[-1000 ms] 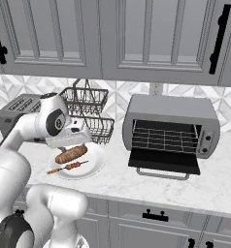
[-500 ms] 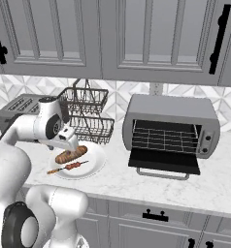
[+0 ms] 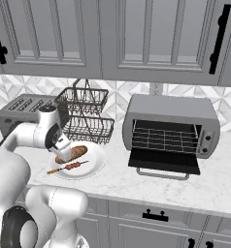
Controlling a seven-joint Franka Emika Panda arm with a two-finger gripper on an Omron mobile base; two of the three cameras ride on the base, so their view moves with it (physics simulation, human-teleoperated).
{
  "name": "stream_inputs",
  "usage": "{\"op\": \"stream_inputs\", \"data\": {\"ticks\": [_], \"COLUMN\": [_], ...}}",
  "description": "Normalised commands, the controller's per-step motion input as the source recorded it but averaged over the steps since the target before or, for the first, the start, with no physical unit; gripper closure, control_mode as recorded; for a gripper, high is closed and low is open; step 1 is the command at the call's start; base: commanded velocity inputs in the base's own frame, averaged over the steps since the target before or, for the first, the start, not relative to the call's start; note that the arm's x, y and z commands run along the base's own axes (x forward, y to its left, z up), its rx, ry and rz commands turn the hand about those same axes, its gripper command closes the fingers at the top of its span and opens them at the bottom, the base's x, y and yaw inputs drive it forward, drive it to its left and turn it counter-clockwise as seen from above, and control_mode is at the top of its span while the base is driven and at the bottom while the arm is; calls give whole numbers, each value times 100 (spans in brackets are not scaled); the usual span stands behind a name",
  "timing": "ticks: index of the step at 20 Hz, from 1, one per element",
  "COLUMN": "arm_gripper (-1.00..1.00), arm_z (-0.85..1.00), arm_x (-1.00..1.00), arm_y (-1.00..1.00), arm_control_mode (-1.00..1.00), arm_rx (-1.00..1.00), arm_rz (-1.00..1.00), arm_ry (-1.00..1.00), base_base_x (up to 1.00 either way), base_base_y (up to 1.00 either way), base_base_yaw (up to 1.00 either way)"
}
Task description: Pick up the kebab skewer and baguette bread, and place them inside the toaster oven. Close the toaster oven door and start by setting the timer.
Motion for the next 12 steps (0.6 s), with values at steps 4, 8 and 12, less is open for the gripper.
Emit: {"op": "stream_inputs", "data": {"ticks": [4,8,12], "arm_gripper": [-100,-100,-100], "arm_z": [-21,-26,-16], "arm_x": [20,17,22], "arm_y": [12,13,7], "arm_control_mode": [-100,-100,-100], "arm_rx": [11,8,2], "arm_rz": [-16,-10,-6], "arm_ry": [0,4,3], "base_base_x": [0,0,0], "base_base_y": [0,0,0], "base_base_yaw": [0,0,0]}}
